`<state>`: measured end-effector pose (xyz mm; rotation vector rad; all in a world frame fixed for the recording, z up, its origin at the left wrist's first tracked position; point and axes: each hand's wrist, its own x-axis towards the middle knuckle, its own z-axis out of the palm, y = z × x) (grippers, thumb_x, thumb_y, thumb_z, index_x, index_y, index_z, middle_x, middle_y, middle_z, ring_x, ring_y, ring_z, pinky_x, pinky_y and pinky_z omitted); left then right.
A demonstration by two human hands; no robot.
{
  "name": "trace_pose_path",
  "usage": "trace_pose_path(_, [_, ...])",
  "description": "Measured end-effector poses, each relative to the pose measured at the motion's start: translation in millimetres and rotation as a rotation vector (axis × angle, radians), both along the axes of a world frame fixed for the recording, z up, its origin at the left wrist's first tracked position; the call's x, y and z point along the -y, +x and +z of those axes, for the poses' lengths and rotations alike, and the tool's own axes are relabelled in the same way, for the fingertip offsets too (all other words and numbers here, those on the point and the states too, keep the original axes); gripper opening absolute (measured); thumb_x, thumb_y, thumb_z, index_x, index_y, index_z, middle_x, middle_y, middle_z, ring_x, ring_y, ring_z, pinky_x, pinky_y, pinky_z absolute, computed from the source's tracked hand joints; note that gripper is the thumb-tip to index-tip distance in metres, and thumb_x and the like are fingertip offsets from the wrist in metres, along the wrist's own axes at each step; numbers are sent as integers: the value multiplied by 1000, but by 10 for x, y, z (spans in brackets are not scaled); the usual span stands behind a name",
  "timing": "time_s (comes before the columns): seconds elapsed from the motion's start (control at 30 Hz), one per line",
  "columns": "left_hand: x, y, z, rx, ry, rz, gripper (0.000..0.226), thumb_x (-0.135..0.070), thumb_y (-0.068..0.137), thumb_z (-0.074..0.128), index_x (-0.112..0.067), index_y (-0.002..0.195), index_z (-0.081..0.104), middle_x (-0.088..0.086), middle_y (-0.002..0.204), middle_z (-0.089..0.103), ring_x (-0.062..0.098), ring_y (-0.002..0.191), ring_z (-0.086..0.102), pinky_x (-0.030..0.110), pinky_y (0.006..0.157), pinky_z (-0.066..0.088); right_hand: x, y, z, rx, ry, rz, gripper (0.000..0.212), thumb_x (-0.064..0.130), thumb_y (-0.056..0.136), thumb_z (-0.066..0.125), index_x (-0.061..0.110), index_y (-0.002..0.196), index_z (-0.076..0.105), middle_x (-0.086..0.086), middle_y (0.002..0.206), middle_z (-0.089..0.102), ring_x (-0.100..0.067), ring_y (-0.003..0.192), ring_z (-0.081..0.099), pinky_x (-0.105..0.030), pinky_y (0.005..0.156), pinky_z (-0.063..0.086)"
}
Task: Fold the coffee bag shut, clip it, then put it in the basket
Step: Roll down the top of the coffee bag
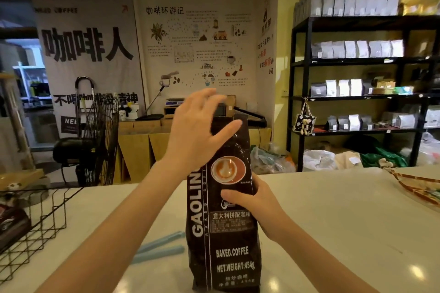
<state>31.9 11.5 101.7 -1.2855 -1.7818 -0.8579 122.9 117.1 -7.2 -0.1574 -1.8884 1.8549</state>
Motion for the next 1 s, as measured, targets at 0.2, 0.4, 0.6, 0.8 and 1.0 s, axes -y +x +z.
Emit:
trace_pose_path(0.2, [-338,51,310,36,-418,54,43,-48,88,36,-14,105,55,7,98,64,23,90,57,42,79,48,53,29,32,10,73,-4,66,26,53,82,25,113,55,1,104,71,-13,91,69,-31,79,56])
trace_pose_path(0.4, [-337,-64,261,22,-348,15,28,-40,91,36,-16,81,48,0,72,54,20,69,52,32,59,38,98,42,34,25,124,-15,62,24,60,82,25,115,54,3,104,70,-9,90,68,-24,73,55])
trace_pose_path(0.6, [-224,-205,120,-33,-99,-15,34,-36,90,42,-18,61,42,-9,48,37,7,45,38,20,46,26,239,59,-29,-18,171,-14,48,22,63,80,22,106,60,3,98,72,-8,86,69,-19,68,54])
trace_pose_path(0.8, [-216,-159,118,-152,-32,89,38,-25,92,42,-9,59,50,4,51,43,18,42,40,23,42,24,265,61,-67,-63,151,-78,55,37,51,81,26,101,62,3,96,73,-10,86,69,-25,73,56])
trace_pose_path(1.0, [-305,-236,82,-83,-13,132,40,-21,92,37,-2,66,60,7,58,50,21,50,48,30,50,36,261,78,-129,-103,62,-117,32,22,65,78,25,94,65,3,89,75,-13,82,71,-22,67,55])
